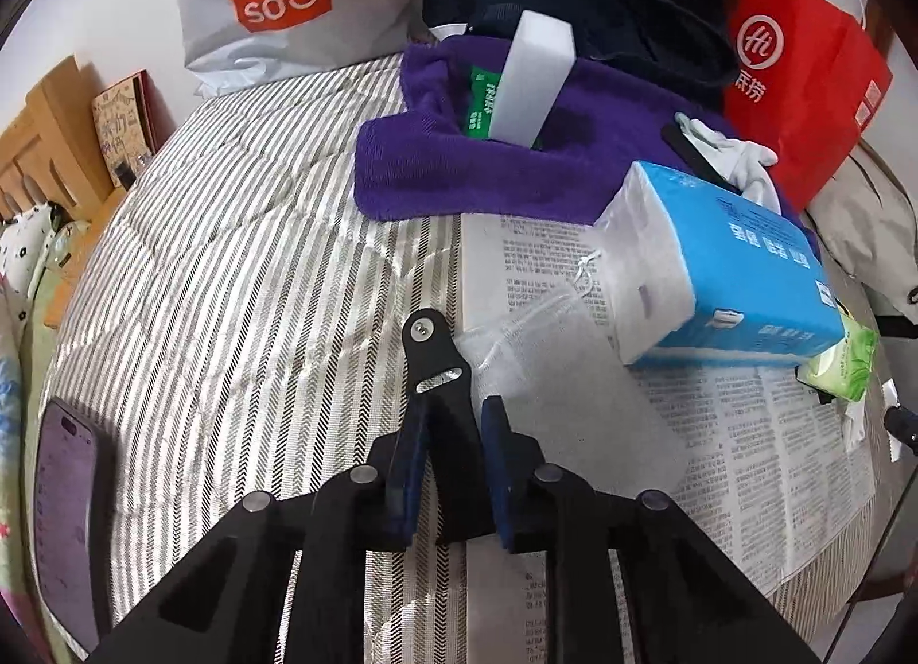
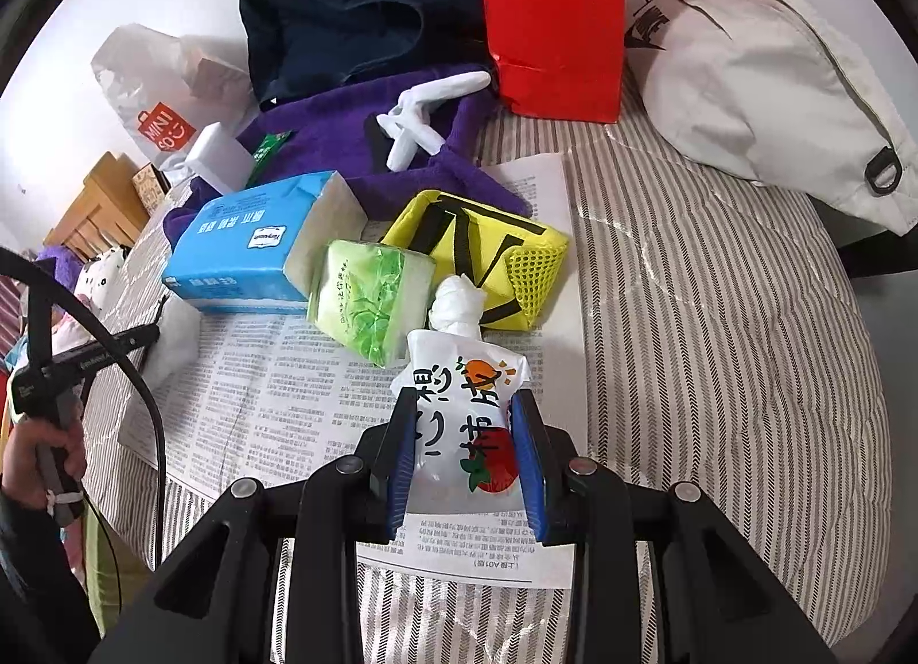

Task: Organize soft objects
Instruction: 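Lift the black strap piece off the newspaper with the left tool, then carry the strap piece and tomato-print packet onto the purple towel with both tools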

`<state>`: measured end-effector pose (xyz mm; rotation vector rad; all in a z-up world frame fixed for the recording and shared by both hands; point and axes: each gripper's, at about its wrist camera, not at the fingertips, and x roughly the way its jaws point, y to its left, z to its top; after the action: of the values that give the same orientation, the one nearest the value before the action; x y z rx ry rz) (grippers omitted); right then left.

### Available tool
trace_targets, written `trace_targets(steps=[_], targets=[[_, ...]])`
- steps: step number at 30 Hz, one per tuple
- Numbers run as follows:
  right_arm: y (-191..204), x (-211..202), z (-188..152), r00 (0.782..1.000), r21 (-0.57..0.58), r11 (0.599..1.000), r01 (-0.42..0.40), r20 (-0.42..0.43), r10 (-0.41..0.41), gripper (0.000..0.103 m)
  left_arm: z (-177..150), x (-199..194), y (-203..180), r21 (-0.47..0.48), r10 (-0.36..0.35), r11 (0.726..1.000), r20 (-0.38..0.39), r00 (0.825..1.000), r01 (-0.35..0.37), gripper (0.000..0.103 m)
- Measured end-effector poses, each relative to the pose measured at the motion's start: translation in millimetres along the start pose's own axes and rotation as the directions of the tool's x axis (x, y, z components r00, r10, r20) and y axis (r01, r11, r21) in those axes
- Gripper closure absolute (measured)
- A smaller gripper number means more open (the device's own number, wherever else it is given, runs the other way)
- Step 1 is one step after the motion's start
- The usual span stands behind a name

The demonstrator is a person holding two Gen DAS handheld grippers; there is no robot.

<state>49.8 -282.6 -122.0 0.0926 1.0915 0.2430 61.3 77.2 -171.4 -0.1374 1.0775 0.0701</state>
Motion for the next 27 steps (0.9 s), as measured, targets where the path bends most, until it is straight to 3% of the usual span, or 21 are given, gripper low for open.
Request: trace_targets(steps=[2,7,11,13,22,27], targets=[[0,0,0,1.000,0.002,1.000,0.002,-0.001,-0.002,0.071,0,3,-2,0.004,0.008,1.000,-0.012,1.000,-0.008,0.084],[1,0,2,1.000,-0.003,1.000,0.001,-0.003,-0.001,0.071,-5,4,-3,-0.001,0.030,1.000,-0.038,0.999,-0.030,0.053],[2,1,3,1.000,-0.010,1.000,0.005,-0.004,-0.005,0.071,-9,2,-1,-0.011,0.043,0.999,-0.014,0.999,-0.043,0.056],[2,1,3,1.000,-0.012,1.000,0.002,-0.005,-0.002,0.071,-7,3,1,-0.012,0.042,0.999,-0.003,0.999,-0.043,0.081],[6,-1,4,1.000,-0.016,1.000,0.002,-0.003,-0.002,0.071,-4,2,7,-0.017,0.029,0.999,-0.036,0.999,-0.030,0.080],[8,0,5,1.000,-0.026,1.000,0.005,-0.006,-0.005,0.071,-4,4,4,-0.010,0.032,0.999,-0.005,0.999,-0.033,0.080]])
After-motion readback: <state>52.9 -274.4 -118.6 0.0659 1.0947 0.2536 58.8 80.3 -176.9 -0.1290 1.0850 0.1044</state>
